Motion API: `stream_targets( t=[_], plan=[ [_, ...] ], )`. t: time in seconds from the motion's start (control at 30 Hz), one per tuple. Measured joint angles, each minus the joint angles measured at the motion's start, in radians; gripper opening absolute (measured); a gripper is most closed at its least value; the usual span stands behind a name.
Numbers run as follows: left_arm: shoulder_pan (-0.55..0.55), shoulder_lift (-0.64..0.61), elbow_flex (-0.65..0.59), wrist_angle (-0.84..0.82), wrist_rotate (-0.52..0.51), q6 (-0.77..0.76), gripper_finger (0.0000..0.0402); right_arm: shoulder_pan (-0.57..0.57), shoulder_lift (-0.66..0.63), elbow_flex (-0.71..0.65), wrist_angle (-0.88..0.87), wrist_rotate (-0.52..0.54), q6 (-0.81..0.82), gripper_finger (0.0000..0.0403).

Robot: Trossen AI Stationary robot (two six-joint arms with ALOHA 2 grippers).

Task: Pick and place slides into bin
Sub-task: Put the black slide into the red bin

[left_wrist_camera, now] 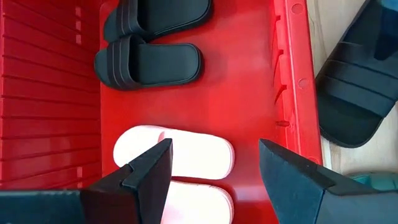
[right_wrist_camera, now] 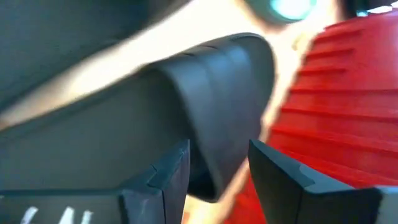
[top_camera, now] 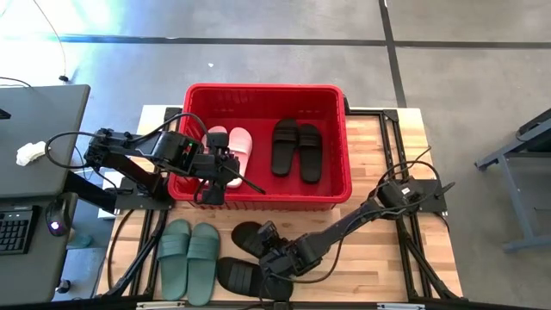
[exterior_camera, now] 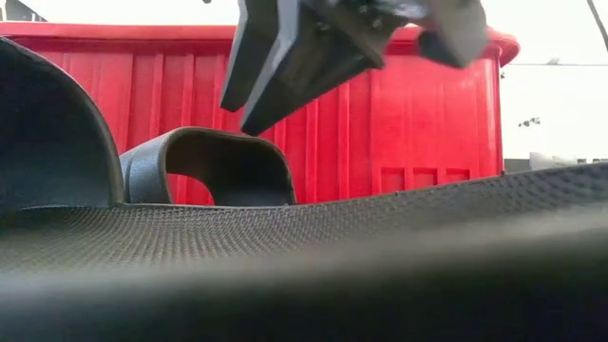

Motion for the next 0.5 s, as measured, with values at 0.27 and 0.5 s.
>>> stream_targets(
  t=[0.27, 0.5],
  plan=[
    [0.0, 0.0, 0.0, 0.0, 0.0, 0.003, 0.0221, 0.0, 0.0, 0.0, -0.014, -0.059, 0.022, 0.0153],
    [0.0, 0.0, 0.0, 0.0, -0.001, 0.003, 0.0221, -0.013, 0.0, 0.0, 0.054, -0.114, 0.015, 0.0153]
  ],
)
